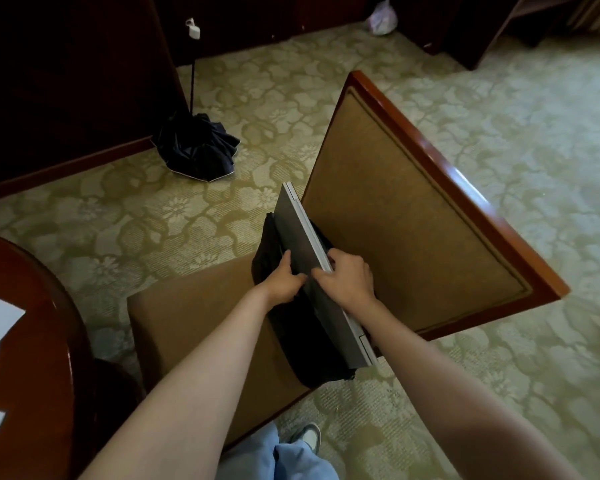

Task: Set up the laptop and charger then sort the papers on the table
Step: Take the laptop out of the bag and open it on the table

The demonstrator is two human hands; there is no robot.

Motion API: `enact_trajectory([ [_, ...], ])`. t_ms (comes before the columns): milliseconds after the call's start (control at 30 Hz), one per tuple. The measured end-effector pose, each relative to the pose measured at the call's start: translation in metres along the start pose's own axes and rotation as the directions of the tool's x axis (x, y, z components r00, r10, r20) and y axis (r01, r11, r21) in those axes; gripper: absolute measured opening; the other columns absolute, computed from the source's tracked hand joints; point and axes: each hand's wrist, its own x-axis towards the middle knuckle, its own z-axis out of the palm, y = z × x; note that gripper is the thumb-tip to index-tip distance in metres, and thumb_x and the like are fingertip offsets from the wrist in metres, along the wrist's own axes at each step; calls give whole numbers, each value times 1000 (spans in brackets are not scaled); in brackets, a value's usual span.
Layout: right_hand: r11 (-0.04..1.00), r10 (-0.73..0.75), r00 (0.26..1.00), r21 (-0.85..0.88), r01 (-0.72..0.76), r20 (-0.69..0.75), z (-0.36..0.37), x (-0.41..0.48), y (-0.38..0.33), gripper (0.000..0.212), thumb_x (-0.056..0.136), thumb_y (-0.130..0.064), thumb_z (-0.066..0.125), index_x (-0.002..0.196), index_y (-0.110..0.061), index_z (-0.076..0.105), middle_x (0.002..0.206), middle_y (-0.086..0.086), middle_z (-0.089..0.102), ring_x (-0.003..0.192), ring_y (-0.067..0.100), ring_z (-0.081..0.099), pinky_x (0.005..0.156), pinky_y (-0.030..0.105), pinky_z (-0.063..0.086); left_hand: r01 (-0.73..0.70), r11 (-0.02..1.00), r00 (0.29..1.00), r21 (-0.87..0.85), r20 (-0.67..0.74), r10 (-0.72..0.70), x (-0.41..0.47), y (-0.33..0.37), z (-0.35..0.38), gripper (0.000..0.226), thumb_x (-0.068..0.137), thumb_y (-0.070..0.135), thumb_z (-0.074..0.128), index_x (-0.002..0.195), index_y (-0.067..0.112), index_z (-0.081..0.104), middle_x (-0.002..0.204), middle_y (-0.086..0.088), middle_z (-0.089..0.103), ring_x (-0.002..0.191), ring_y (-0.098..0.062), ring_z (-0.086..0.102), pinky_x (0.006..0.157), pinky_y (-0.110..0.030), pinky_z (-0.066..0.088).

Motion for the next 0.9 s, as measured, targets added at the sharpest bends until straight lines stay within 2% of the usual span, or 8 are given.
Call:
enact_trajectory([
  [67, 1000, -16, 999, -13, 16, -30, -11, -2, -5, 21, 83, -32, 61, 73, -15, 51, 70, 1, 56, 64, 19, 49, 53, 25, 31, 34, 999, 998, -25, 49, -33, -3, 4, 4, 72, 99, 17, 42, 150, 25, -7, 156, -2, 16, 116, -19, 50, 83, -28, 44],
  [133, 999, -38, 996, -40, 35, -77, -32, -1, -16, 27, 81, -31, 61, 64, -21, 44, 62, -4, 48, 62, 18, 48, 50, 25, 29, 40, 998, 994, -56, 102, -35, -8, 5, 7, 73, 99, 17, 43, 150, 24, -7, 157, -3, 13, 137, -24, 32, 103, -33, 36],
  [333, 992, -54, 984, -118, 34, -168, -87, 6, -40, 18, 80, -31, 61, 81, -13, 61, 72, -1, 57, 71, 19, 57, 58, 26, 41, -169, 975, 960, 143, 249, 130, -44, 25, 20, 96, 84, -4, 57, 150, 25, -7, 156, -3, 15, 138, -21, 28, 103, -30, 37],
  [433, 998, 3, 982, -67, -16, -188, -89, 7, -46, 21, 79, -29, 61, 86, -9, 65, 79, 4, 61, 77, 22, 59, 62, 29, 44, -306, 927, 918, 216, 326, 227, -70, 22, 36, 120, 77, 6, 73, 146, 26, -24, 156, 5, 5, 141, -14, 19, 105, -24, 30],
  [567, 1000, 19, 978, -11, -22, -206, -90, 6, -62, 22, 77, -27, 61, 86, -7, 66, 77, 4, 61, 79, 25, 62, 62, 29, 45, -316, 935, 920, 161, 294, 260, -90, -5, 52, 133, 71, 21, 81, 141, 34, -32, 155, 12, -13, 144, -11, 2, 113, -30, 16],
  [733, 998, -56, 973, -32, 51, -223, -91, 2, -84, 22, 76, -28, 62, 79, -7, 65, 75, 6, 62, 76, 25, 60, 62, 30, 47, -151, 981, 972, -120, 165, 170, -92, -7, 20, 100, 82, 31, 70, 149, 36, -4, 157, 3, 10, 142, -22, 25, 110, -37, 28],
  [833, 995, -99, 969, -14, 98, -226, -94, -4, -98, 25, 76, -28, 63, 62, -11, 50, 62, 0, 49, 64, 21, 50, 54, 25, 36, -84, 955, 996, -283, 4, 89, -90, 4, -5, 64, 96, 42, 43, 149, 34, 9, 155, 1, 23, 138, -26, 33, 110, -45, 26],
  [900, 991, -125, 963, 24, 134, -238, -100, -8, -107, 36, 75, -27, 63, 54, -15, 37, 55, -2, 39, 58, 18, 40, 50, 26, 29, -73, 958, 996, -276, -65, 57, -91, 10, -18, 58, 98, 44, 34, 149, 33, 9, 155, 1, 23, 137, -28, 34, 110, -46, 26],
])
